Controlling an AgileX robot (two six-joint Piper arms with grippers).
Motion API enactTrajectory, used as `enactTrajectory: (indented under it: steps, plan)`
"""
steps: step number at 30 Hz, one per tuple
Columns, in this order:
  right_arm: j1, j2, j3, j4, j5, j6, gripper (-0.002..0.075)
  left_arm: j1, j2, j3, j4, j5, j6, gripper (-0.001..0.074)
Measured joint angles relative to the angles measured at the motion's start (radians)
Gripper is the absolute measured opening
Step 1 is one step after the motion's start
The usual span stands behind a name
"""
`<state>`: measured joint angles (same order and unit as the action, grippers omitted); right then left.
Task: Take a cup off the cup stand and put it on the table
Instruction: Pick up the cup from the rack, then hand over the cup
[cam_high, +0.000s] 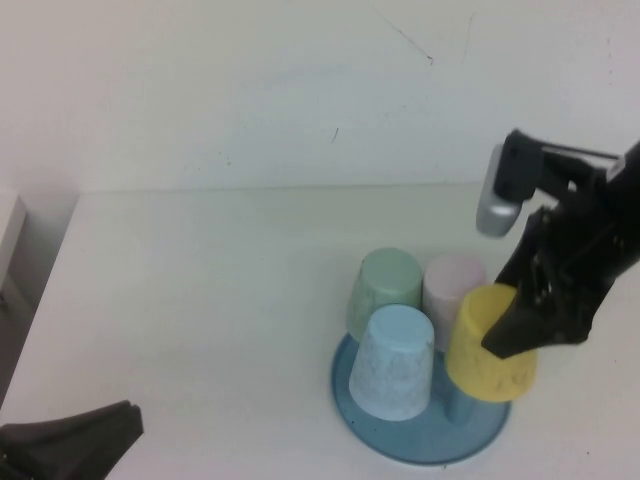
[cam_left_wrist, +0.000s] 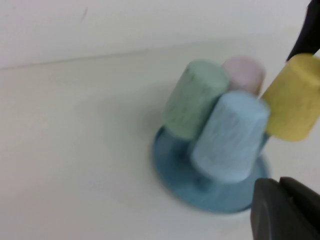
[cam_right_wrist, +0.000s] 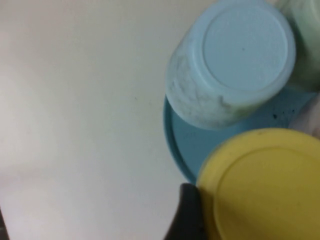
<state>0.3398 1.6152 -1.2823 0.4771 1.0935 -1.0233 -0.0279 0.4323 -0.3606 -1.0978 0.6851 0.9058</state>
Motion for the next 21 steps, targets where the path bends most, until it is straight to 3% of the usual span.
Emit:
enactTrajectory:
  steps: [8,12,16,21]
  plan:
    - [0.002,-0.05,-0.21,0.007,0.128,0.088,0.0561,0.0,0.0,0.0,-0.379,0.035,-0.029,-0.0002]
    - [0.002,-0.085,-0.262,0.134,0.135,0.07,0.0561,0.0,0.0,0.0,-0.519,0.071,-0.029,0.0015]
    - [0.002,-0.1,-0.267,0.361,0.14,0.008,0.0561,0.0,0.0,-0.002,-0.566,0.087,-0.047,0.0125]
    - [0.004,-0.081,-0.24,0.67,0.14,-0.066,0.0561,0.0,0.0,-0.007,-0.574,0.087,-0.161,0.0351]
